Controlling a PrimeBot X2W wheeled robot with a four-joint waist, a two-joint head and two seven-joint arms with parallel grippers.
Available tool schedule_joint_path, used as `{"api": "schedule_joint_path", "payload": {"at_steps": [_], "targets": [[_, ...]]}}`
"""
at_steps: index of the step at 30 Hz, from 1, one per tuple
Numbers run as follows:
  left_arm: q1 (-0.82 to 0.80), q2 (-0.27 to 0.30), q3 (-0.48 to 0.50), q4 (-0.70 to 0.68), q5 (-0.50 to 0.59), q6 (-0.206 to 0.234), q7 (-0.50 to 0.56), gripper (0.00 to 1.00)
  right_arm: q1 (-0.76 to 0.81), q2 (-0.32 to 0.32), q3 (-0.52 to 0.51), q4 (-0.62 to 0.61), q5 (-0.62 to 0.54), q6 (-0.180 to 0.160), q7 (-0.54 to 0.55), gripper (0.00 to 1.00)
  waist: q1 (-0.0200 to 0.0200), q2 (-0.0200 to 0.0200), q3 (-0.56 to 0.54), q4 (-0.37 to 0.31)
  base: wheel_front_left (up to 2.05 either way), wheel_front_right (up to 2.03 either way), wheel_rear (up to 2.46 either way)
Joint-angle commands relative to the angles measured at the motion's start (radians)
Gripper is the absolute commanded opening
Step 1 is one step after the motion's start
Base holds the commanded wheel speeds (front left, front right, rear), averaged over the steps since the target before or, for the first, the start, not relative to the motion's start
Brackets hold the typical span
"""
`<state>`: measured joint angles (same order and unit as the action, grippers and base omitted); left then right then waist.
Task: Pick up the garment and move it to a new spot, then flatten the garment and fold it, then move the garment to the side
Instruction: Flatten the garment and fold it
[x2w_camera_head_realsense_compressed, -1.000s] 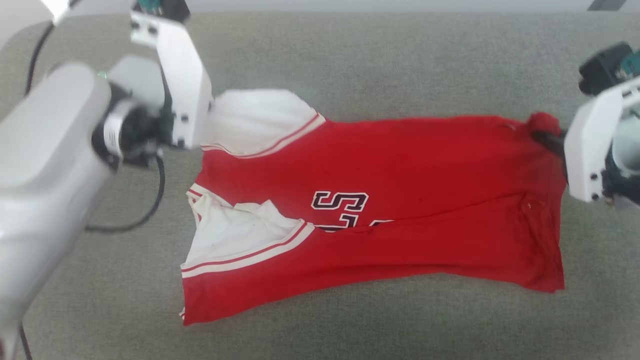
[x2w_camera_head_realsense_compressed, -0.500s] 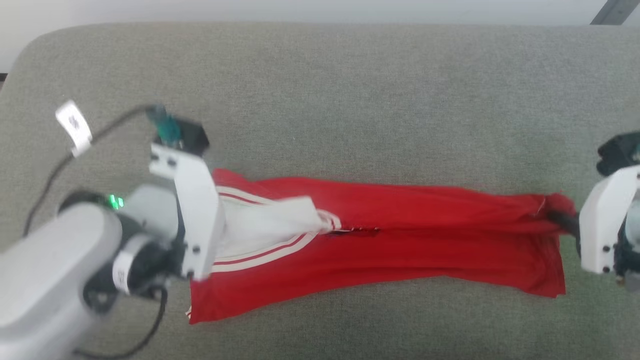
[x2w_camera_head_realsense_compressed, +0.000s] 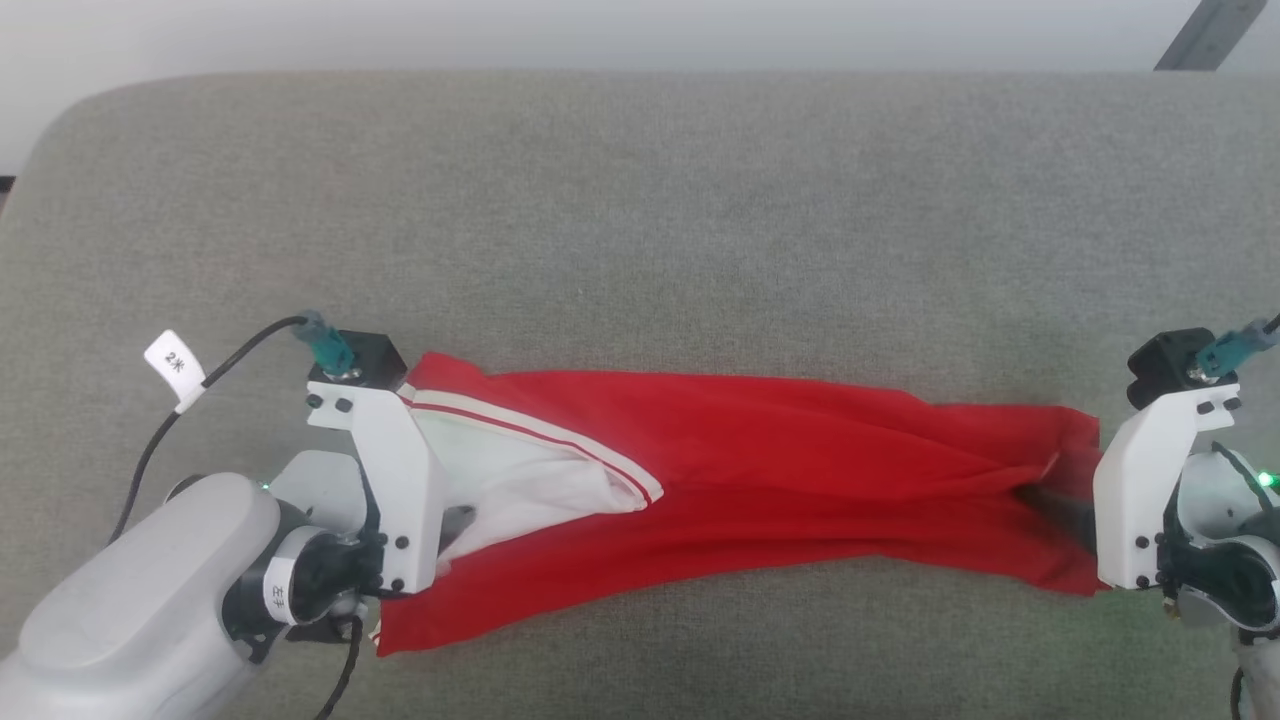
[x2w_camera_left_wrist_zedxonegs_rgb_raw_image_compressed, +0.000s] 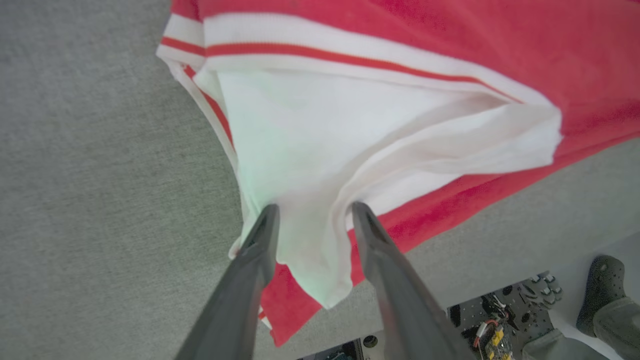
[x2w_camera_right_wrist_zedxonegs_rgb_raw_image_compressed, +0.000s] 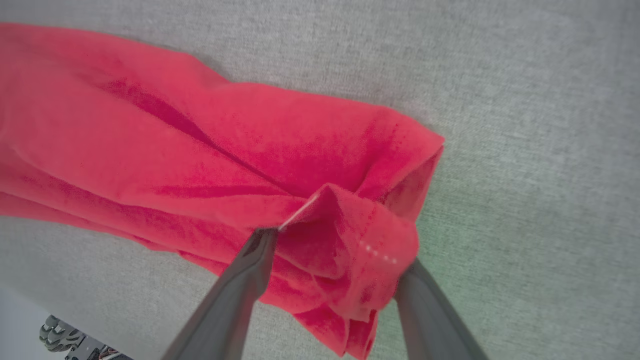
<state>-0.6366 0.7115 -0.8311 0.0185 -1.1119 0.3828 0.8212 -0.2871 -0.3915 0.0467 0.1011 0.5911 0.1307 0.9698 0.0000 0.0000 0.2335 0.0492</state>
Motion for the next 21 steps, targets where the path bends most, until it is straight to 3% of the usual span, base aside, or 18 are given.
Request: {"api": "schedule_joint_path", "payload": {"at_steps": [1,11,21], "targets": [[0.021,-0.011,0.011,0.022,-0.007,-0.013,-0.025,1.0,0.003,0.001,0.003,0.001,0.001,0.0,-0.013,1.0,0.0,0.0,-0.011,0.002,0.0,0.0,0.0],[0.059,-0.006,0.05,0.059,0.066,-0.13,-0.281,1.0,0.041,0.0,-0.039,-0.021,-0.007,0.0,-0.081,1.0,0.0,0.0,-0.071,0.02,0.0,0.0,0.0],[0.157,-0.002,0.149,0.095,0.134,-0.174,-0.665,1.0,0.066,0.006,-0.116,-0.026,-0.028,0.0,-0.104,1.0,0.0,0.0,-0.092,0.047,0.0,0.0,0.0]]}}
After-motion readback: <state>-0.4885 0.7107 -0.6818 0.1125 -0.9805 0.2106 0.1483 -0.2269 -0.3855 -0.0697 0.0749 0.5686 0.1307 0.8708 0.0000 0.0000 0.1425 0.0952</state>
